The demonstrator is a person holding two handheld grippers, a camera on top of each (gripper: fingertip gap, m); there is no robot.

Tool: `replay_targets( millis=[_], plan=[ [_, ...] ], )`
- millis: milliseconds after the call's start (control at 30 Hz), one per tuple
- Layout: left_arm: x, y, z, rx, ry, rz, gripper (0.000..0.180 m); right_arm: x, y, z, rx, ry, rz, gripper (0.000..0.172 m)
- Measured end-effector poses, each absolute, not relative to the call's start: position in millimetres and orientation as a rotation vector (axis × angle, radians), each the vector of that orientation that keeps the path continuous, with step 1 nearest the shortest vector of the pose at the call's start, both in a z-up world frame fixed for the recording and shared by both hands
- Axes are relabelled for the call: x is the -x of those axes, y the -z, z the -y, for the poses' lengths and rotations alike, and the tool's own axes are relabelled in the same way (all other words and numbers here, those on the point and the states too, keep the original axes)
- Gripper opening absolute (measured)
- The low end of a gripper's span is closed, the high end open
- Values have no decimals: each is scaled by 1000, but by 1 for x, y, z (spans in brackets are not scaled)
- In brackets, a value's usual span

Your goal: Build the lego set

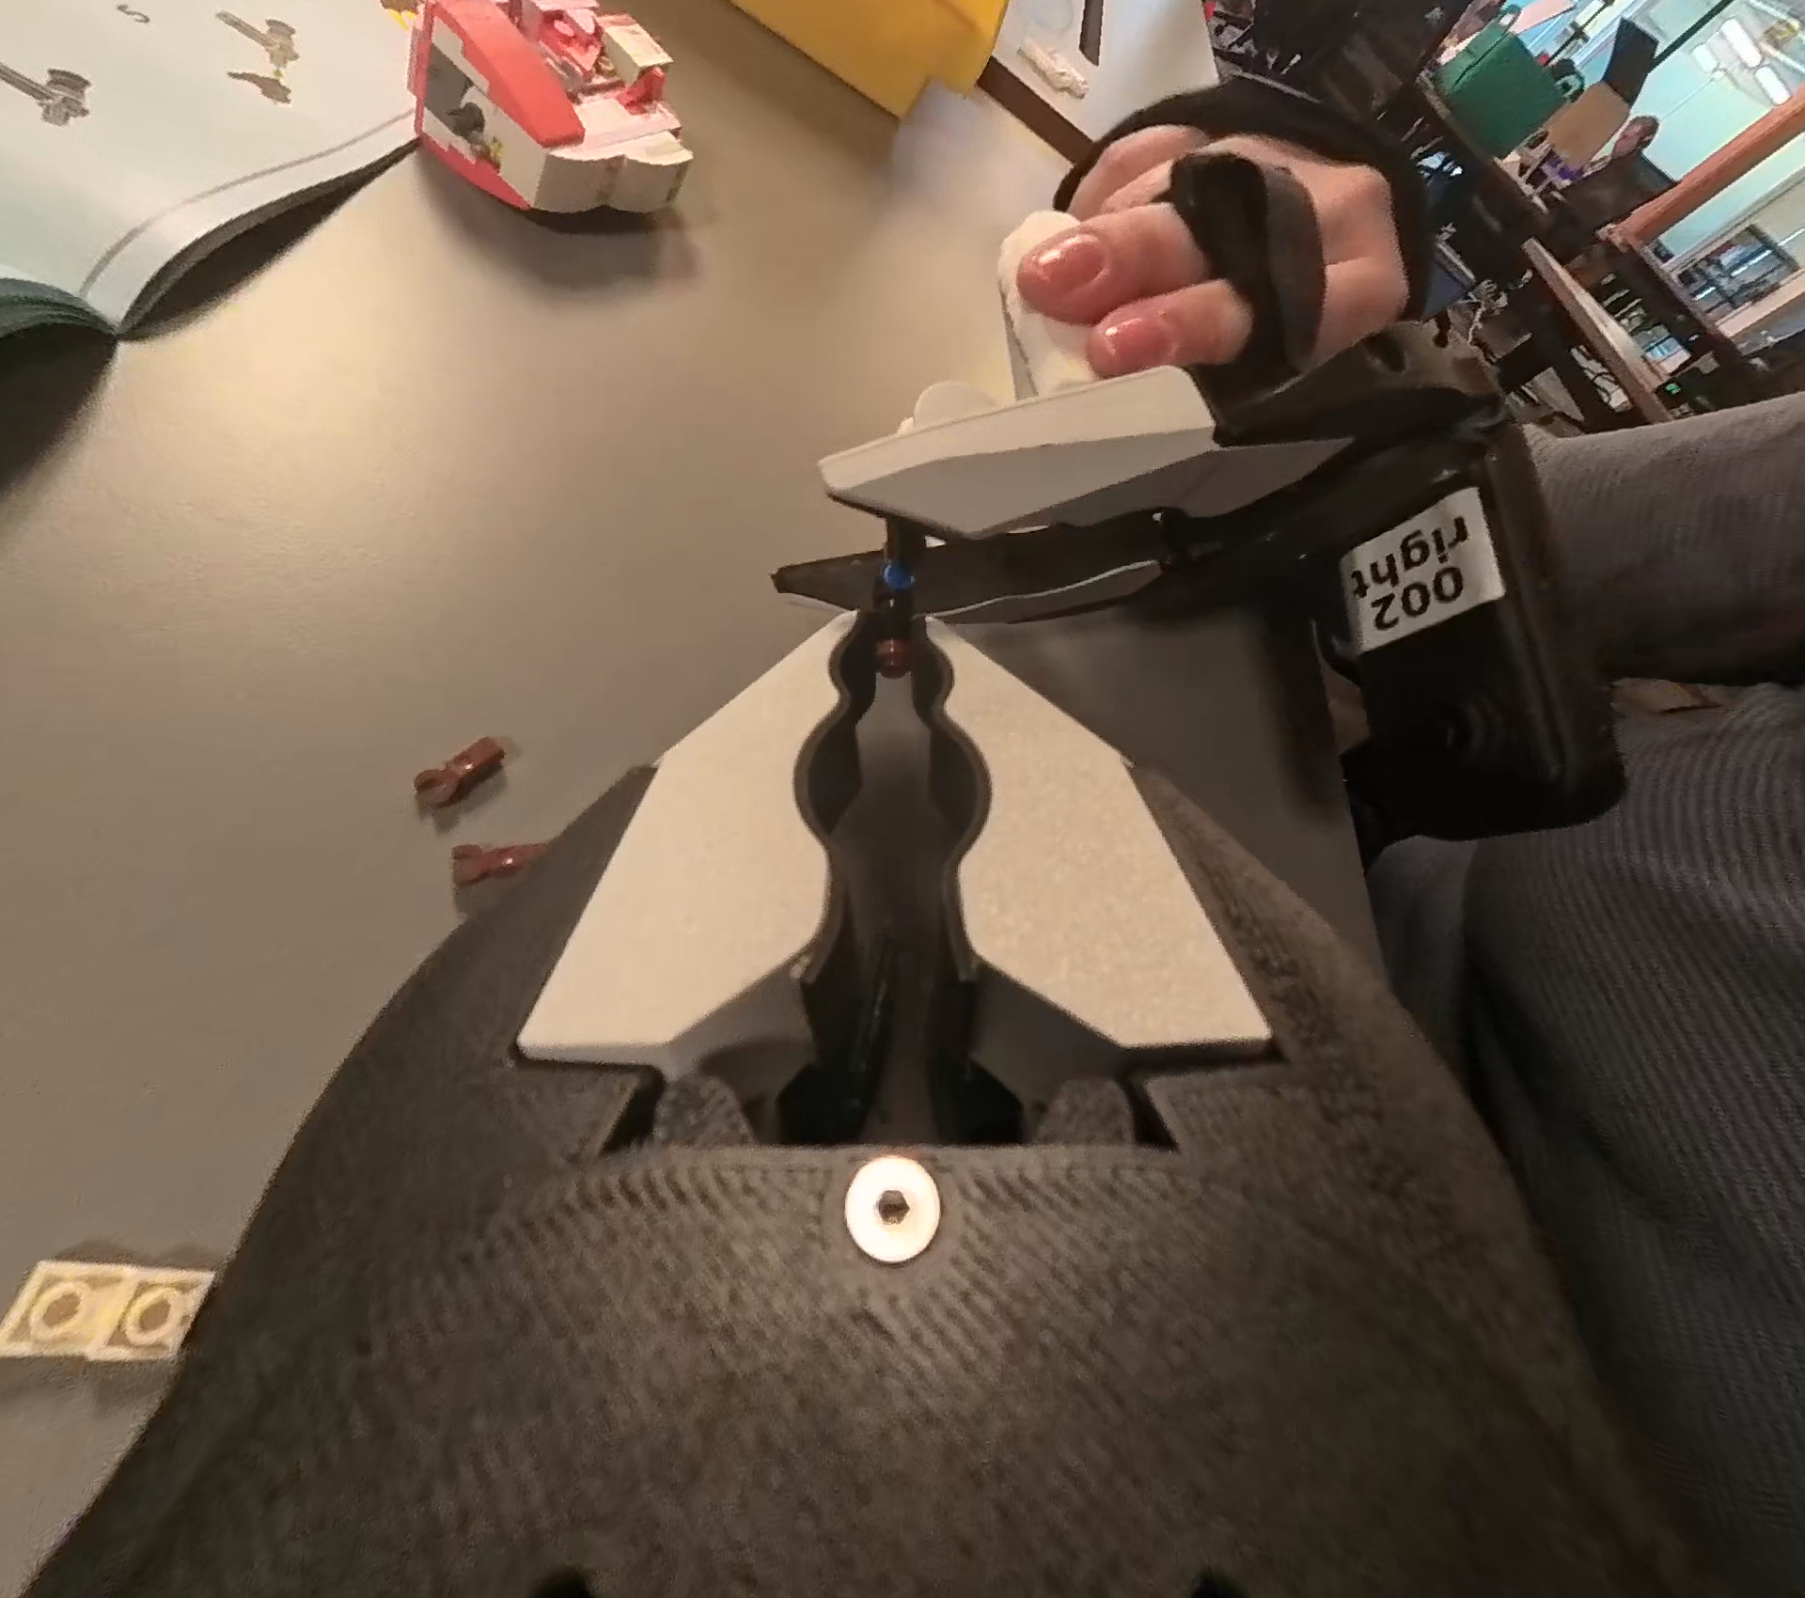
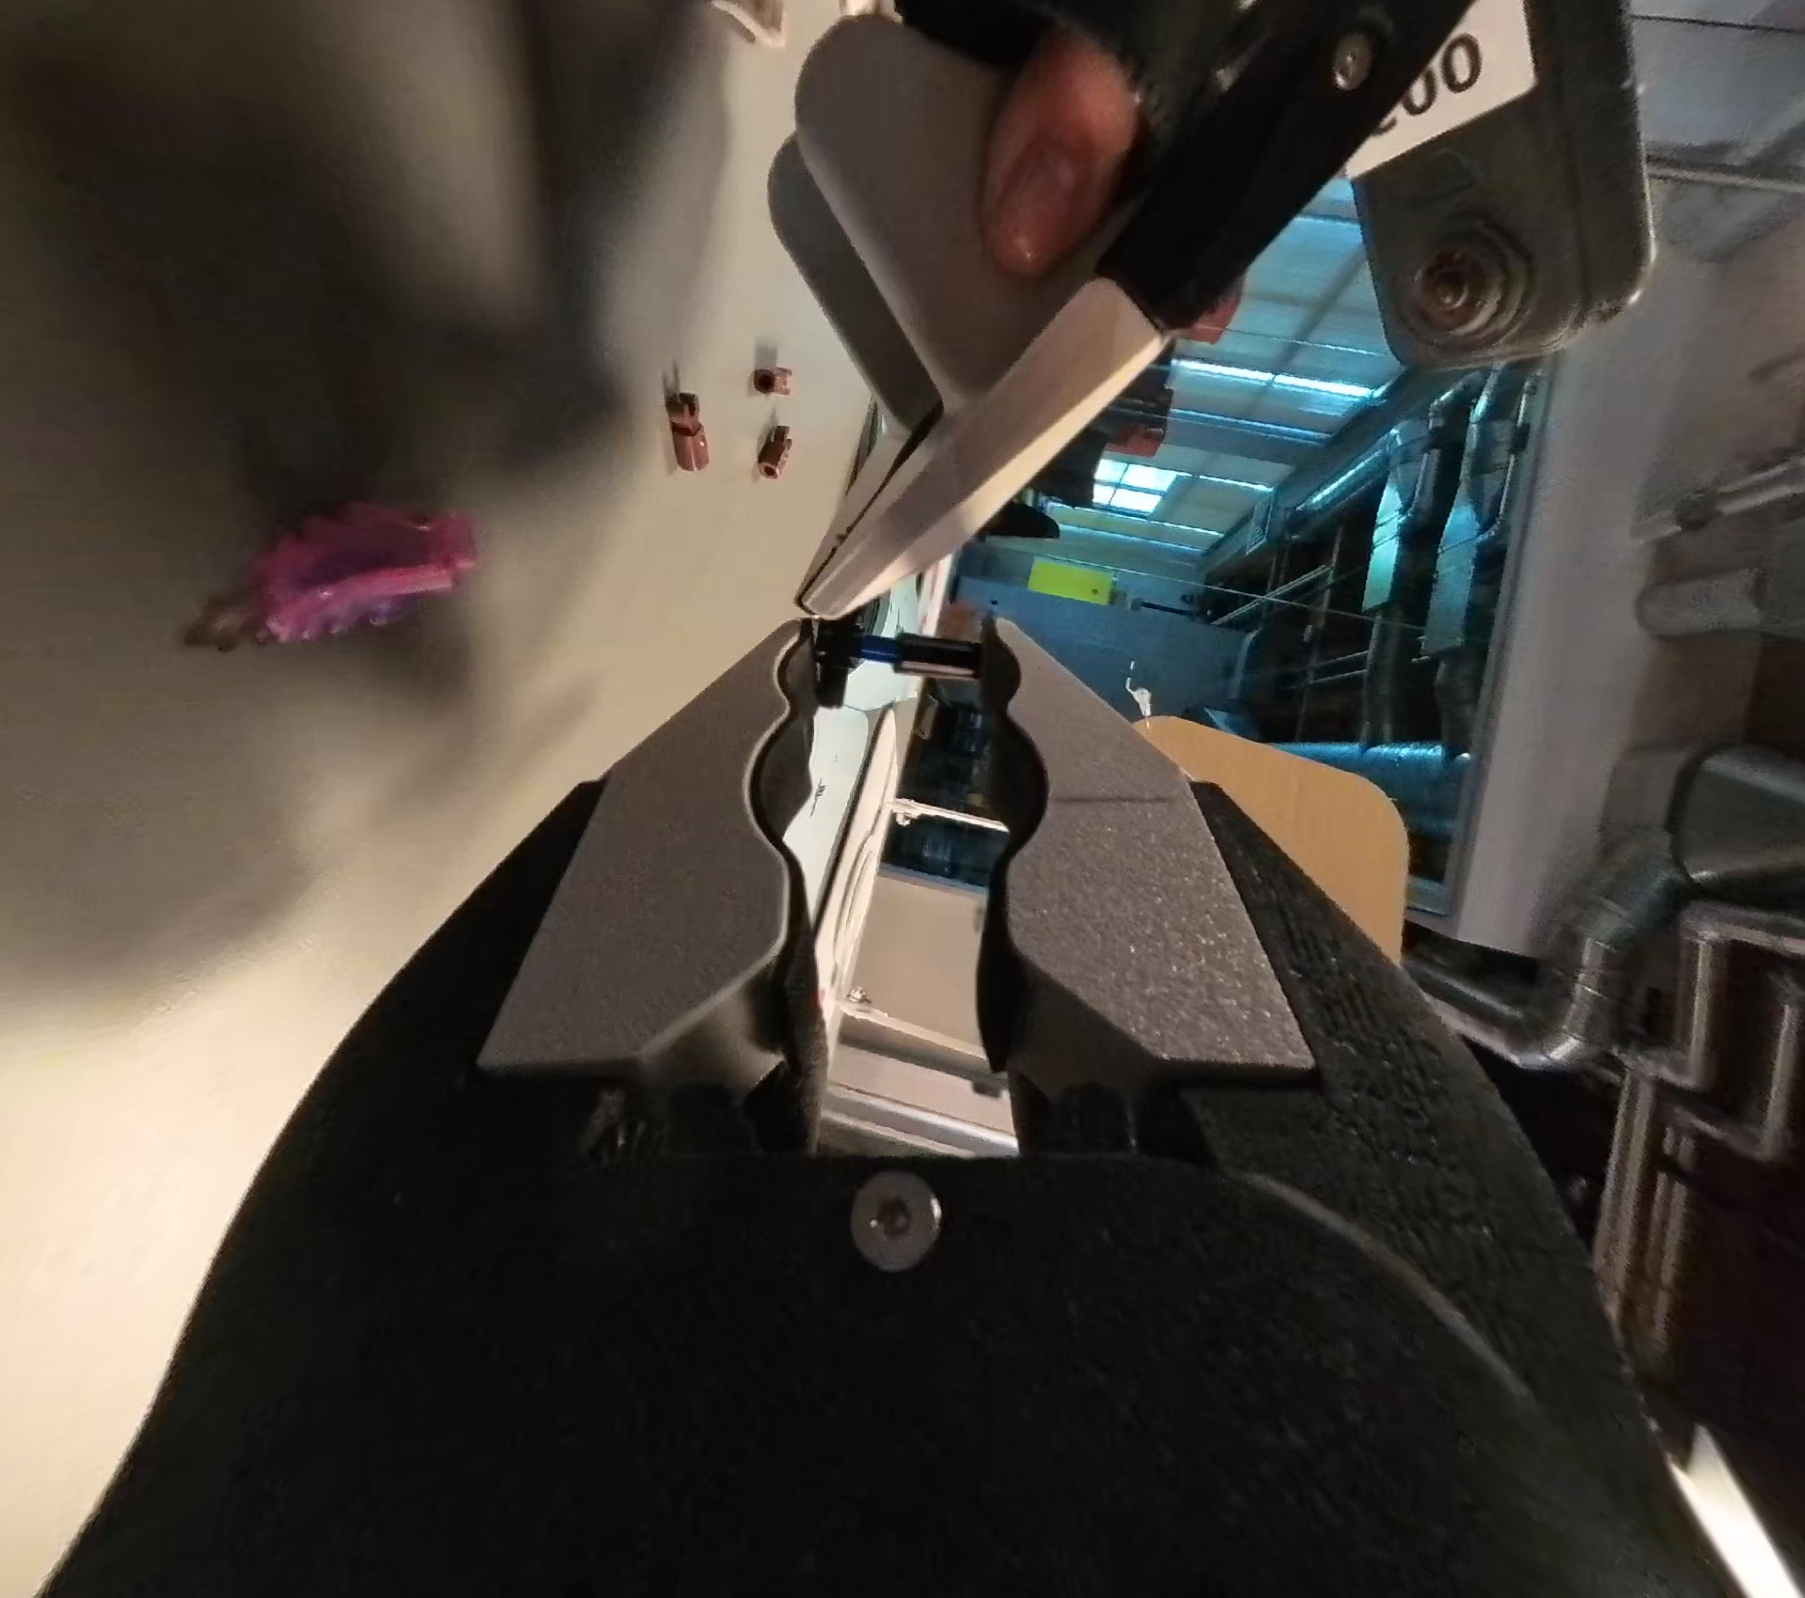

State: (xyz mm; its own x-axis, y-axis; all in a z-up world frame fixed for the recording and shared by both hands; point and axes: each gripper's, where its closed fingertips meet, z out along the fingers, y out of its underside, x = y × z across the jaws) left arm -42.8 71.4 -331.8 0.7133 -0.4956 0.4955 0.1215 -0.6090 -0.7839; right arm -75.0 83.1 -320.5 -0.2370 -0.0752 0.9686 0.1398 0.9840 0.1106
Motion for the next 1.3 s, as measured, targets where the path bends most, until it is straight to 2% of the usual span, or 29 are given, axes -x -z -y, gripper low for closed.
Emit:
replay_targets(
  millis=[300,567,667,900,1300],
  plan=[
    [47,339,-72,2098,904,-235,6,80,324,-85,-31,341,1765,29],
    [50,339,-76,2094,818,-253,6,82,328,-90,129,205,1807,29],
    [50,343,-78,2114,724,-291,5,82,330,-91,99,243,1809,29],
    [55,341,-77,2109,825,-186,5,89,325,-86,-87,402,1688,32],
    [59,332,-77,2059,888,-140,5,91,321,-91,224,203,1705,29]
  ],
)
